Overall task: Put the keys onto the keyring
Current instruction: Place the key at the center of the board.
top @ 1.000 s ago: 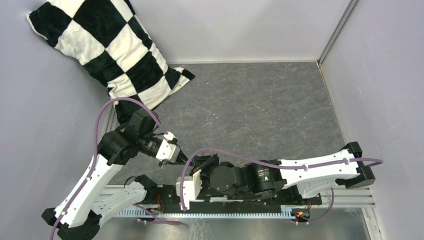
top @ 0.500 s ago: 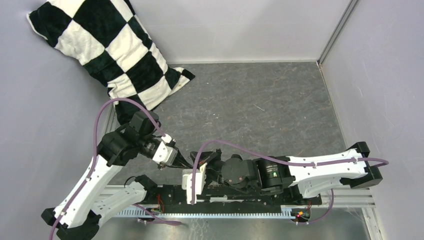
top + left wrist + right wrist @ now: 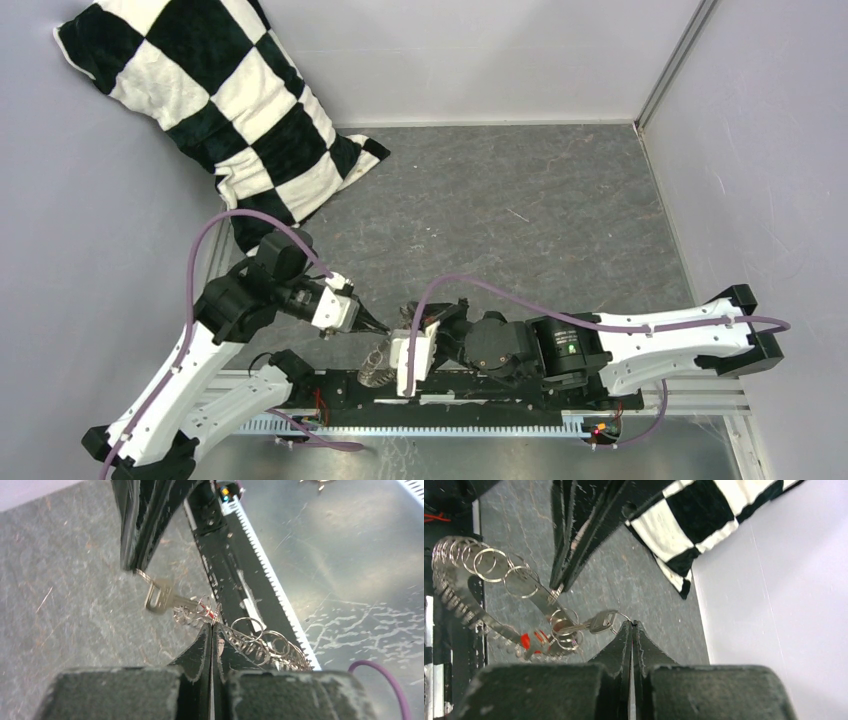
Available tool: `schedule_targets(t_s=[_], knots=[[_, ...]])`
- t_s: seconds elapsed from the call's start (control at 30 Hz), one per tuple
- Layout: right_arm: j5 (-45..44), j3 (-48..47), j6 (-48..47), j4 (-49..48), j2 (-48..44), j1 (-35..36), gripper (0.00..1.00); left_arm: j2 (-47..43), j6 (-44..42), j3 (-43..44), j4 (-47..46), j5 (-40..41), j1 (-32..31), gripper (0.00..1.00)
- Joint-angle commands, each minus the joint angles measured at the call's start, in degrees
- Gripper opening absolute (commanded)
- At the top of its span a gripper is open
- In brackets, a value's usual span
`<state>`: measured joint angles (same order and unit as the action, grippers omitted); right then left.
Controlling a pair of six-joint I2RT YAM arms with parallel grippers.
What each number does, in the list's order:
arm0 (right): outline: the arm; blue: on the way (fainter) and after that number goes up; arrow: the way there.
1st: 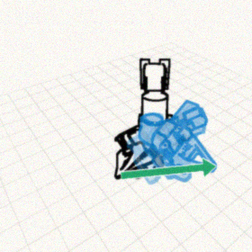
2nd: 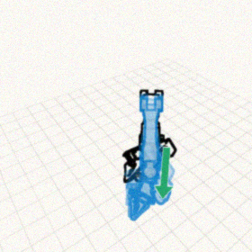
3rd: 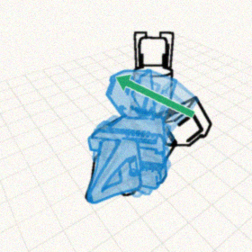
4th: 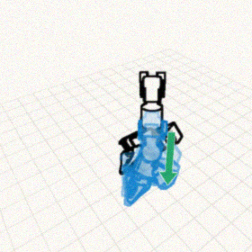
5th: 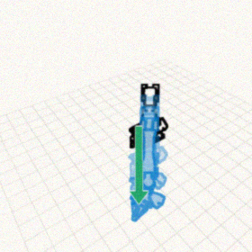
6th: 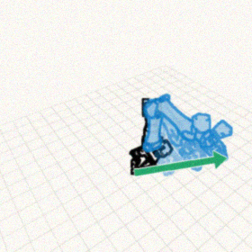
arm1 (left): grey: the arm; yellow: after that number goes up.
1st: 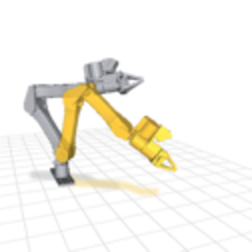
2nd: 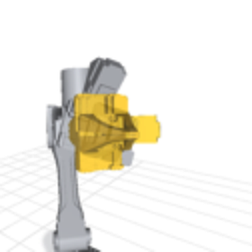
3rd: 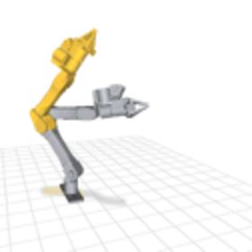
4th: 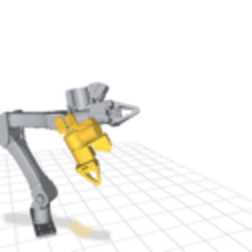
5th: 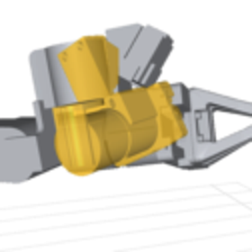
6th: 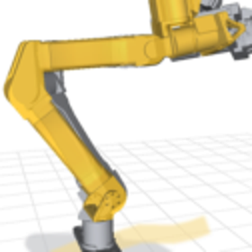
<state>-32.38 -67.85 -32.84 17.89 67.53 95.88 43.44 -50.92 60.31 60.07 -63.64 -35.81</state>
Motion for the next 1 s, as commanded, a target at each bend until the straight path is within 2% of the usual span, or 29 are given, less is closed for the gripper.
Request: schedule_targets(t_s=[0.0, 0.2, 0.33, 0.53, 0.7, 0.97], knots=[[-7.1, 2.99, 4.02, 1.2, -3.5, -0.14, 0.01, -1.01, 6.68, -3.65, -10.62, 6.14, -0.23, 0.02], [-14.84, 7.35, 7.81, 0.89, -7.51, -1.36, 0.01, 0.14, 4.49, -3.91, -11.83, 3.64, -0.22, 0.02], [-16.19, 12.79, 10.34, -0.93, -10.94, -4.21, 0.01, 0.51, 4.02, -3.71, -11.88, 2.9, -0.22, 0.02], [-11.66, 20.19, 12.52, -7.9, -14.98, -9.76, 0.01, 0.64, 3.59, -3.3, -12.84, 2.61, -0.22, 0.02], [-10.01, 23.67, 14.03, -9.0, -14.74, -12.77, 0.01, 1.82, 2.77, -2.26, -12.9, 1.33, -0.22, 0.02], [-4.62, 34.32, 18.87, -17.42, -14.93, -18.26, 0.01, 1.31, 1.22, -1.27, -13.02, -1.33, -0.22, 0.02]])
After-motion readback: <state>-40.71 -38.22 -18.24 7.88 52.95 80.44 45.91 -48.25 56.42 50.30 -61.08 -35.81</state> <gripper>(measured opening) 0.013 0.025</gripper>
